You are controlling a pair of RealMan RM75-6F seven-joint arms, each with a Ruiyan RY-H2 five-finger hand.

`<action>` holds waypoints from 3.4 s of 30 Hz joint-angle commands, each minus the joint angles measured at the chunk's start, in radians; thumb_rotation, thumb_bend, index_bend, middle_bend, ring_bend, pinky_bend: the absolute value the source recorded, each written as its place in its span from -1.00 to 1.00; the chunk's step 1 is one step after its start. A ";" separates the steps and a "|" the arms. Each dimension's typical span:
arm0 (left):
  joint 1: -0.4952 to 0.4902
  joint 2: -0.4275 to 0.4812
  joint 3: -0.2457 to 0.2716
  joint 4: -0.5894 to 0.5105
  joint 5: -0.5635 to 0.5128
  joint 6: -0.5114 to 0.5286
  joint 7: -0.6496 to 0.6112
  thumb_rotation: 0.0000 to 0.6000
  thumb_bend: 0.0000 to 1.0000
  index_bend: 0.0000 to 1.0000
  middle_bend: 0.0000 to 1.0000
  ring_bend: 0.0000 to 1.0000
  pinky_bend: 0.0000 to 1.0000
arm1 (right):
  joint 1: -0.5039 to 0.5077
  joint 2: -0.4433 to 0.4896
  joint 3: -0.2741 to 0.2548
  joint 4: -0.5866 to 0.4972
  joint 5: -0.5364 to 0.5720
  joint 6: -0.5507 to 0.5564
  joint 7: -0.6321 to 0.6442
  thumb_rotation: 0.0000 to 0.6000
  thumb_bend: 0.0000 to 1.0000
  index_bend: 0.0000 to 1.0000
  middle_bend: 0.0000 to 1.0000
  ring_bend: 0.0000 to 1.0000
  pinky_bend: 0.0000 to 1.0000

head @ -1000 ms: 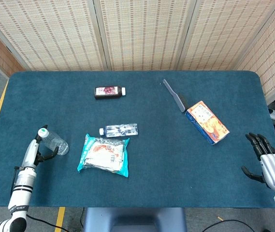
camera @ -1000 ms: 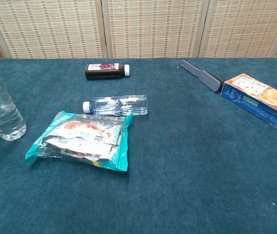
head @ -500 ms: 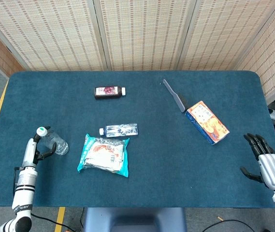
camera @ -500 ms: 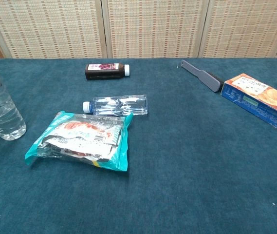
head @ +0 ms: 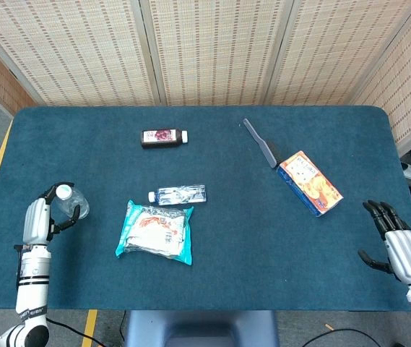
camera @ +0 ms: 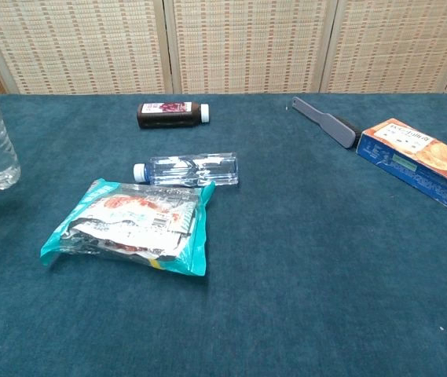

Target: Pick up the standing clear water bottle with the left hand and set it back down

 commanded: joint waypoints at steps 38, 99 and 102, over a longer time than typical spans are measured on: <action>-0.008 0.022 0.046 0.085 0.080 0.148 0.224 1.00 0.08 0.00 0.09 -0.07 -0.21 | 0.013 -0.004 -0.005 -0.007 0.020 -0.029 -0.031 1.00 -0.67 -1.00 -0.93 -1.00 -0.48; -0.026 0.161 -0.046 -0.312 -0.054 0.010 -0.053 1.00 0.07 -0.01 0.08 -0.08 -0.18 | 0.003 -0.002 -0.008 -0.011 0.013 -0.010 -0.031 1.00 -0.67 -1.00 -0.93 -1.00 -0.48; -0.021 0.159 -0.022 -0.273 -0.077 -0.008 -0.041 1.00 0.07 -0.01 0.08 -0.08 -0.18 | 0.006 -0.003 -0.008 -0.009 0.014 -0.016 -0.031 1.00 -0.67 -1.00 -0.93 -1.00 -0.48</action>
